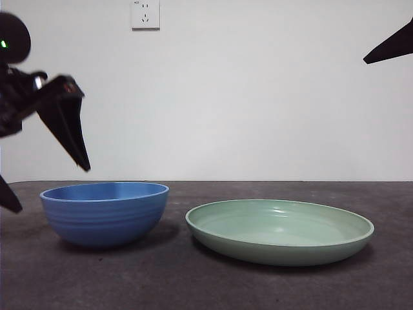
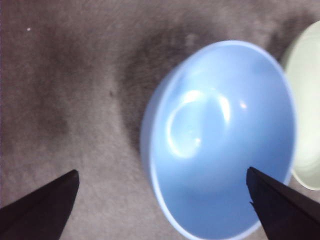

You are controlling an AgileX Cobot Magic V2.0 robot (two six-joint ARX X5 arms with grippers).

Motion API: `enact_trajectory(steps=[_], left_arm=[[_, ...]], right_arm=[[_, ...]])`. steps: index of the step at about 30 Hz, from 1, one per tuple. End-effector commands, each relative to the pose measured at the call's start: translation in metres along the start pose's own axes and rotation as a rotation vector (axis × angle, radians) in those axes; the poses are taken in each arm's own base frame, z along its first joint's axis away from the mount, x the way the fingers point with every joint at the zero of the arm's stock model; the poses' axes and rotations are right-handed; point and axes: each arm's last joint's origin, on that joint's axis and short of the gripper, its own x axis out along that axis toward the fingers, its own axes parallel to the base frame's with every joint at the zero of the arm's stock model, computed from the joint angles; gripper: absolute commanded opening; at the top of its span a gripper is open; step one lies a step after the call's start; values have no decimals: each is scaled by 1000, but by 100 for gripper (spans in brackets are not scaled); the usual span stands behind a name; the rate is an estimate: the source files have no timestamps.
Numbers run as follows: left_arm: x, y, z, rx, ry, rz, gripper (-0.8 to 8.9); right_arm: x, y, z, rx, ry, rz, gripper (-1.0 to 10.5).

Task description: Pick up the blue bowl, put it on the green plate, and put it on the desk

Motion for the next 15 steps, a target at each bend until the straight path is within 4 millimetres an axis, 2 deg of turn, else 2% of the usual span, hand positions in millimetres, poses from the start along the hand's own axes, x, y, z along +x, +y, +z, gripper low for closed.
enact_trajectory(steps=[1, 6, 7, 11, 15], left_arm=[[9, 4, 7, 10, 2, 5, 524], [22, 9, 11, 0, 21, 8, 518], [24, 10, 11, 0, 20, 8, 485], [24, 10, 13, 12, -1, 4, 252], [24, 10, 13, 11, 1, 5, 103]], right_arm=[[-1, 3, 5, -11, -9, 10, 553], [-1, 3, 5, -3, -9, 10, 553], [-1, 3, 5, 0, -9, 10, 553], [-1, 3, 5, 2, -9, 10, 553], [0, 3, 5, 1, -7, 12, 553]])
